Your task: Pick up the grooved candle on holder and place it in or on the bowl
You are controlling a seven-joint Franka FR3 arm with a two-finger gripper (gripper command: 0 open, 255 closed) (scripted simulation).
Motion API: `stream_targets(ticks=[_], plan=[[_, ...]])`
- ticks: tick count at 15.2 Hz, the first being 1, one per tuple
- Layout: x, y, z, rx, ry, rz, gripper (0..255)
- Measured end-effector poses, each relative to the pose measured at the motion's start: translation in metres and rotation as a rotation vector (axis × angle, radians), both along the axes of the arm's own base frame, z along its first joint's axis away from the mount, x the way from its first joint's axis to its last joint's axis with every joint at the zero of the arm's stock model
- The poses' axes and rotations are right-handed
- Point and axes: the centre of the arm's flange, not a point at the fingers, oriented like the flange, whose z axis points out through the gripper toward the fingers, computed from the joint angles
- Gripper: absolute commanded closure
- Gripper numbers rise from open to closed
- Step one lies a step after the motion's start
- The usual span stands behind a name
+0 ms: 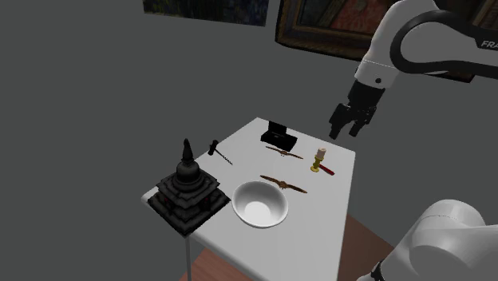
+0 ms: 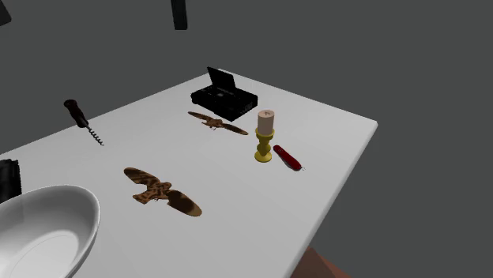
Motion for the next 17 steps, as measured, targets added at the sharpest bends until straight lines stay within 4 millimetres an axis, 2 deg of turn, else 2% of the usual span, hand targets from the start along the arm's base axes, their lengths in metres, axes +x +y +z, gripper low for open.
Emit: stream_targets(ticks=[2,4,17], plan=[[0.003,-0.005,-0.004,-0.001,0.002,0.001,0],[0.013,-0.018,-0.017,-0.006,0.011,0.004,0],[0.087,-0.13,-0.123,-0.042,0.073,0.033,0]])
